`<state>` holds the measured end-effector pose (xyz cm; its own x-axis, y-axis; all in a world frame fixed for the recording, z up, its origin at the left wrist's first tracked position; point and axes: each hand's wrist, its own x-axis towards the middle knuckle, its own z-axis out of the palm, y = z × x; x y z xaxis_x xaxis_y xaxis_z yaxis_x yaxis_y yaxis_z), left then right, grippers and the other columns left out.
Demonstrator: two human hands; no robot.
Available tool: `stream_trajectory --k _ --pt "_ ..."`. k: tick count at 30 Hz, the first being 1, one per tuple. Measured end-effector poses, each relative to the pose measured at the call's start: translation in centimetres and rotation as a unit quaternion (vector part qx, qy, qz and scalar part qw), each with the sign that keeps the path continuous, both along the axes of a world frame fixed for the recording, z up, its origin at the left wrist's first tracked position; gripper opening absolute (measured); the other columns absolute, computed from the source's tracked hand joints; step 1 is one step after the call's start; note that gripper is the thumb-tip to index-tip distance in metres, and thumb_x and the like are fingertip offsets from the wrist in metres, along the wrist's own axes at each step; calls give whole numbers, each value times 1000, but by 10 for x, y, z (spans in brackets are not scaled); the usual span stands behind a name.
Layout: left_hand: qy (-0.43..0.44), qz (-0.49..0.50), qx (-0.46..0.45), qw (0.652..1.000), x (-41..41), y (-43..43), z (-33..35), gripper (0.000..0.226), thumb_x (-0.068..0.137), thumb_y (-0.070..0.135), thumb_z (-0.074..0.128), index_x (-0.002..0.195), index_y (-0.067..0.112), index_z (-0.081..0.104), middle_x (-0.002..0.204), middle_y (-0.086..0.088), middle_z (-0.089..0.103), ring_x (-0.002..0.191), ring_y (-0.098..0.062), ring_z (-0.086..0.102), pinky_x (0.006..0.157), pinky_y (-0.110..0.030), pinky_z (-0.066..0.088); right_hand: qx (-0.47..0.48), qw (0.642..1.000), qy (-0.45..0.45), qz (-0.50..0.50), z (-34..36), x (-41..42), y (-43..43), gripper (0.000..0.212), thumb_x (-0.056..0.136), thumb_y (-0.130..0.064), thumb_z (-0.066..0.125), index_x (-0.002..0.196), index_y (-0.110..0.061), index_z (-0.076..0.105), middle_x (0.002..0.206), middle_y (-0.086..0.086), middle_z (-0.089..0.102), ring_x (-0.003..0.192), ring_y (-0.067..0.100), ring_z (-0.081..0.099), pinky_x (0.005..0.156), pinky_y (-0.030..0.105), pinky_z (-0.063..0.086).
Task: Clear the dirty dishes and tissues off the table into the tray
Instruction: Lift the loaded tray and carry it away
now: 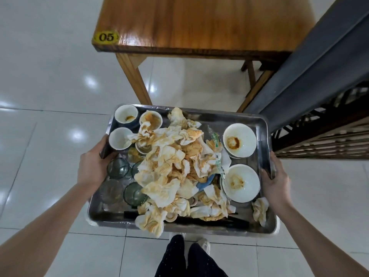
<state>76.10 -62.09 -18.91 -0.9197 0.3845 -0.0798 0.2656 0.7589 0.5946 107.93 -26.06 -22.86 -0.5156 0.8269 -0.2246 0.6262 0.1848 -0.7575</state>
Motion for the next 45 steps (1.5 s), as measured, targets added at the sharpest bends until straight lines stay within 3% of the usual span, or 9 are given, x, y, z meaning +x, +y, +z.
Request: stream_trajectory --k 11,15,20,24,28,34,38,40,45 --pt "74 -84 2 994 24 24 140 66 80 9 72 138 32 50 84 -11 68 75 -33 61 64 -35 42 24 998 31 -41 136 58 2 63 88 -12 61 141 -36 39 126 -16 58 115 14 58 97 30 45" --pt "111 -138 1 984 38 46 184 67 81 9 73 141 29 49 92 -21 70 81 -41 65 65 -42 46 8 996 40 -77 181 92 4 64 89 -14 61 138 -48 36 122 -6 64 103 19 65 87 45 55" --pt "85 -183 17 979 61 81 227 61 87 7 67 142 23 48 110 -22 69 96 -44 63 80 -50 51 52 990 26 -132 232 140 7 62 89 -13 63 139 -41 41 101 -7 61 63 -14 60 48 6 46" --pt "93 -251 10 963 75 115 252 51 88 11 67 137 17 55 104 -25 69 91 -43 64 72 -42 45 80 981 34 -176 265 183 -1 59 87 -10 67 139 -30 46 116 -11 57 96 4 58 86 22 46" --pt "72 -317 34 945 88 154 273 46 89 10 66 135 12 57 107 -23 69 93 -42 64 72 -42 46 82 966 65 -236 285 229 -17 56 85 1 67 136 -14 49 129 0 56 117 19 54 105 39 40" --pt "61 -418 75 903 132 207 294 17 88 14 64 100 3 71 89 -18 70 80 -38 63 66 -42 48 93 935 53 -339 295 304 -56 57 82 6 67 135 -11 50 119 19 63 98 32 64 90 51 50" --pt "59 -457 60 886 176 244 298 7 85 6 67 92 7 68 79 -13 64 73 -35 59 56 -34 37 117 903 13 -413 298 356 -88 58 79 9 67 132 -10 53 89 16 66 71 19 53 71 31 45" --pt "52 -486 41 872 200 264 297 20 85 10 69 104 6 68 91 -14 67 85 -39 61 64 -40 44 137 887 -29 -439 301 384 -103 58 77 5 68 131 -12 55 67 -2 54 56 12 44 59 25 38" --pt "57 -529 19 846 270 315 296 52 84 18 70 135 17 57 118 -22 66 109 -44 58 79 -42 46 153 852 -81 -494 306 452 -130 58 77 -7 73 131 -22 56 60 -10 49 50 8 46 51 21 34"
